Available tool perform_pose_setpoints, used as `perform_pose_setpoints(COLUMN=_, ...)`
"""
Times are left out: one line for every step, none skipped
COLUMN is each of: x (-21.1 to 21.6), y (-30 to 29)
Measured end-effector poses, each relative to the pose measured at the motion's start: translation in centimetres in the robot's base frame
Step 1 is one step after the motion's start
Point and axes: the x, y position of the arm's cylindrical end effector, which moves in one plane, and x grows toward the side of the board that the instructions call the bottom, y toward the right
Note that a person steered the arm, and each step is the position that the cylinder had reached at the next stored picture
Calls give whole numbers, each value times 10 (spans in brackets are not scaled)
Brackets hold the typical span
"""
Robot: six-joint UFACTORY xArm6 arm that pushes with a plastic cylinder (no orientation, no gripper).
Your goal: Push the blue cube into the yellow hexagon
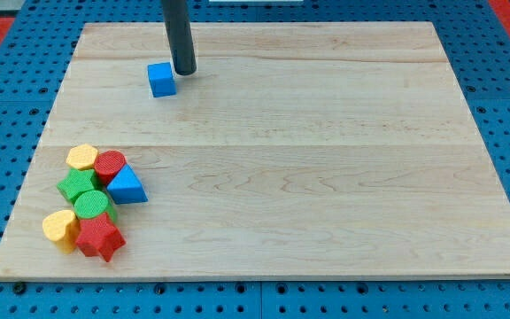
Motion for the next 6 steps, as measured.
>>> perform_pose_setpoints(x=45, y=-34)
perform_pose_setpoints(x=93, y=-81)
perform_pose_setpoints(x=88, y=-76)
perform_pose_setpoints(x=86, y=-88)
perform_pose_setpoints(x=124, y=-96)
perform_pose_setpoints(x=126, y=-95)
